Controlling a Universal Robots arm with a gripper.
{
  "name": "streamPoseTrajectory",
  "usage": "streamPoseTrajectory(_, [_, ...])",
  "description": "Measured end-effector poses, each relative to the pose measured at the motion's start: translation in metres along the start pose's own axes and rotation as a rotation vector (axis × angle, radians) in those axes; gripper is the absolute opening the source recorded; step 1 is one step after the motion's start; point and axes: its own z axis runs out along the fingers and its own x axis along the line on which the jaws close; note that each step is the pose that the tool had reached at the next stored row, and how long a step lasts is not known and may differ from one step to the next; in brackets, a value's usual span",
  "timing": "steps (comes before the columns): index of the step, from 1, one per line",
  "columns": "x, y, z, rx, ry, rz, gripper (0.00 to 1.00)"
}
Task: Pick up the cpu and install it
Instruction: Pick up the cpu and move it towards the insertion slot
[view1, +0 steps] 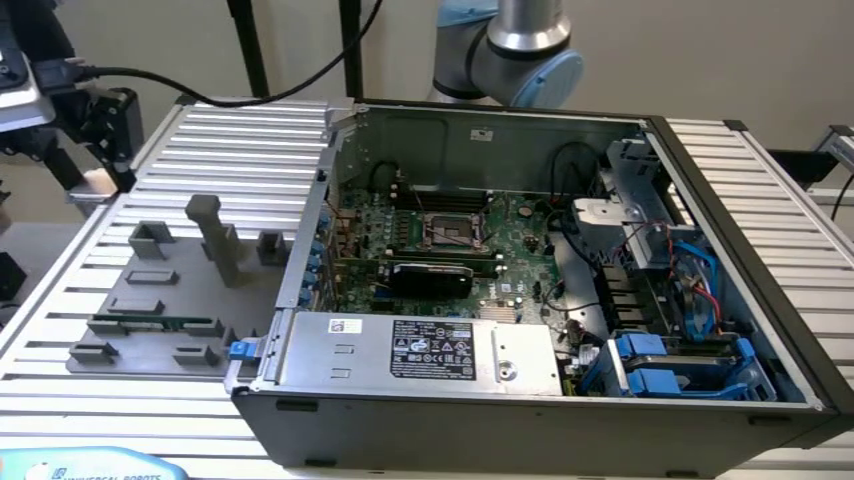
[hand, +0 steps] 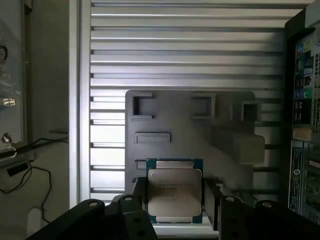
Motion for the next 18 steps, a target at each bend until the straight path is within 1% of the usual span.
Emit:
streamPoseTrajectory(3, [-0.011,0.0008,-0.0134,-0.0005,0.0001,0.0,0.55])
streamPoseTrajectory(6, [-0.025,0.0013,-0.0232,-0.0019,0.0011,0.0,0.55])
streamPoseTrajectory(14, [-0.061,0.0024,-0.0405,-0.0093,0.0023,0.0,0.55])
streamPoseTrajectory(18, [-0.079,0.003,-0.0444,-0.0132,0.0028,0.0,0.55])
